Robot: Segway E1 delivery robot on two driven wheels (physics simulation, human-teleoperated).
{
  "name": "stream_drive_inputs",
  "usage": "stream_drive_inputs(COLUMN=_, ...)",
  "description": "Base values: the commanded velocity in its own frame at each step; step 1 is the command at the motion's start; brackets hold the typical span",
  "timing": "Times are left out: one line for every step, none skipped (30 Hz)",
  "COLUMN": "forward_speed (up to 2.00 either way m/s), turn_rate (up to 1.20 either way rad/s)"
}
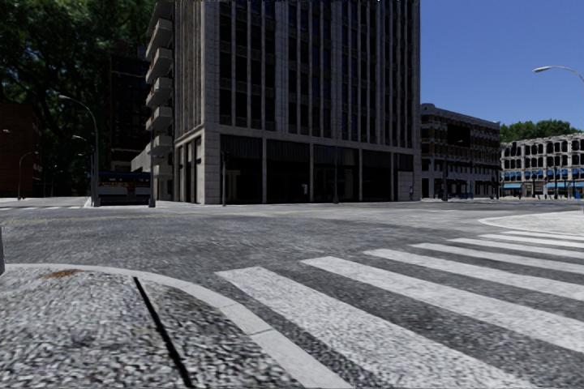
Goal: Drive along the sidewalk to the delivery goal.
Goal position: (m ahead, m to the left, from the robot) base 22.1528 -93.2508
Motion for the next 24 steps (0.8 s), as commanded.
stream_drive_inputs(forward_speed=2.00, turn_rate=-0.57)
stream_drive_inputs(forward_speed=2.00, turn_rate=-0.57)
stream_drive_inputs(forward_speed=2.00, turn_rate=-0.57)
stream_drive_inputs(forward_speed=2.00, turn_rate=-0.57)
stream_drive_inputs(forward_speed=2.00, turn_rate=-0.57)
stream_drive_inputs(forward_speed=2.00, turn_rate=-0.57)
stream_drive_inputs(forward_speed=1.95, turn_rate=-0.57)
stream_drive_inputs(forward_speed=1.95, turn_rate=-0.57)
stream_drive_inputs(forward_speed=1.88, turn_rate=-0.57)
stream_drive_inputs(forward_speed=1.80, turn_rate=-0.57)
stream_drive_inputs(forward_speed=1.77, turn_rate=-0.57)
stream_drive_inputs(forward_speed=1.77, turn_rate=-0.57)
stream_drive_inputs(forward_speed=1.76, turn_rate=-0.57)
stream_drive_inputs(forward_speed=1.75, turn_rate=-0.57)
stream_drive_inputs(forward_speed=1.73, turn_rate=-0.57)
stream_drive_inputs(forward_speed=1.73, turn_rate=-0.57)
stream_drive_inputs(forward_speed=1.69, turn_rate=-0.57)
stream_drive_inputs(forward_speed=1.66, turn_rate=-0.57)
stream_drive_inputs(forward_speed=1.65, turn_rate=-0.57)
stream_drive_inputs(forward_speed=1.65, turn_rate=-0.57)
stream_drive_inputs(forward_speed=1.64, turn_rate=-0.57)
stream_drive_inputs(forward_speed=1.64, turn_rate=-0.57)
stream_drive_inputs(forward_speed=1.64, turn_rate=-0.57)
stream_drive_inputs(forward_speed=1.64, turn_rate=-0.57)
